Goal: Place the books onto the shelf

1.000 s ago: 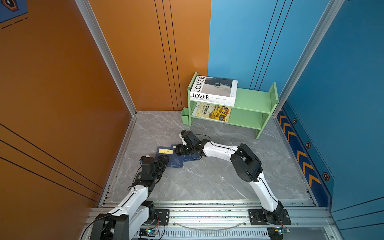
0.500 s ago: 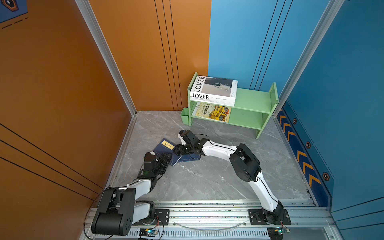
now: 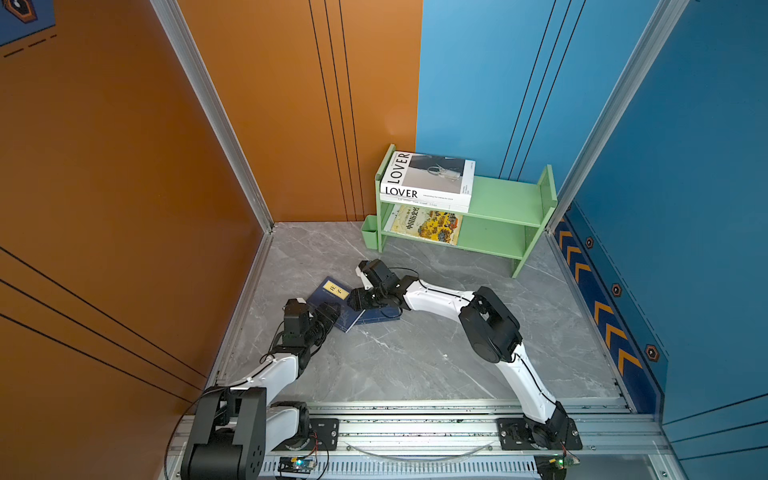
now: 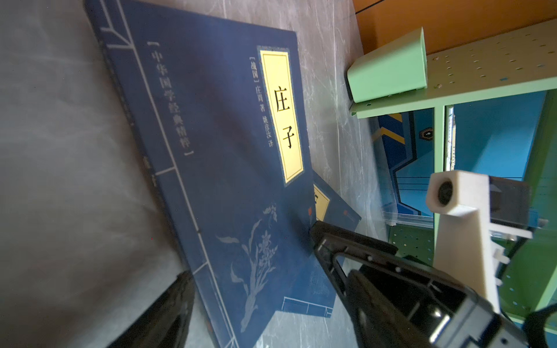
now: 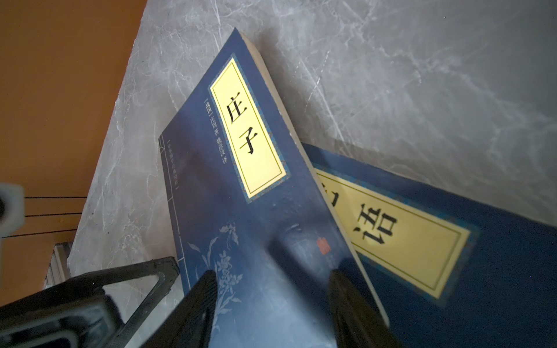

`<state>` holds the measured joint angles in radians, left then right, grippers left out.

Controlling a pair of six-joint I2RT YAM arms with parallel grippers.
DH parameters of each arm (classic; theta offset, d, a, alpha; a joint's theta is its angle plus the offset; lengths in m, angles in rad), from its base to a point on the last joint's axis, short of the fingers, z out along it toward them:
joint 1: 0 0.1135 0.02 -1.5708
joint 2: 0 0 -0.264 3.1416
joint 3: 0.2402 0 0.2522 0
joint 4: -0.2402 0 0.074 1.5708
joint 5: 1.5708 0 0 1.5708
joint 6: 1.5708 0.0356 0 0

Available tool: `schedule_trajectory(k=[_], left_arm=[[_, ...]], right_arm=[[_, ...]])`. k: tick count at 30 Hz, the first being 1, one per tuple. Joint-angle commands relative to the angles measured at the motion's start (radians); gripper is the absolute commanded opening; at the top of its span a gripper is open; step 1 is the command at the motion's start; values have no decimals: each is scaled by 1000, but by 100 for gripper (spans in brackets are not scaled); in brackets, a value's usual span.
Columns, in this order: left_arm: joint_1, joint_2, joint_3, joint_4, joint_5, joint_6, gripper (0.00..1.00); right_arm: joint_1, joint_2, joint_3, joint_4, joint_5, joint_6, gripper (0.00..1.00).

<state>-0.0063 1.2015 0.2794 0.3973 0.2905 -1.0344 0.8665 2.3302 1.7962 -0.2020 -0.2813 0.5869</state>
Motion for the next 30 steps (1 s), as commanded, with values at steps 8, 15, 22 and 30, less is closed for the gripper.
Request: schedule_trajectory(k=[8,15,22,30], left_arm=[[31,135,6,115,76,13,77],[49,232,1,265,127,34,76],[51,342,-3,563,234,-37,65],[41,571,10,994,305,-211,51]], right_arm=[[-10,103,53,-221,30,-30,61],[-9,192,138,-276,48,-10,56],[-4,226,154,-301,34,-15,54],[-6,231,155,-301,19,0,55]])
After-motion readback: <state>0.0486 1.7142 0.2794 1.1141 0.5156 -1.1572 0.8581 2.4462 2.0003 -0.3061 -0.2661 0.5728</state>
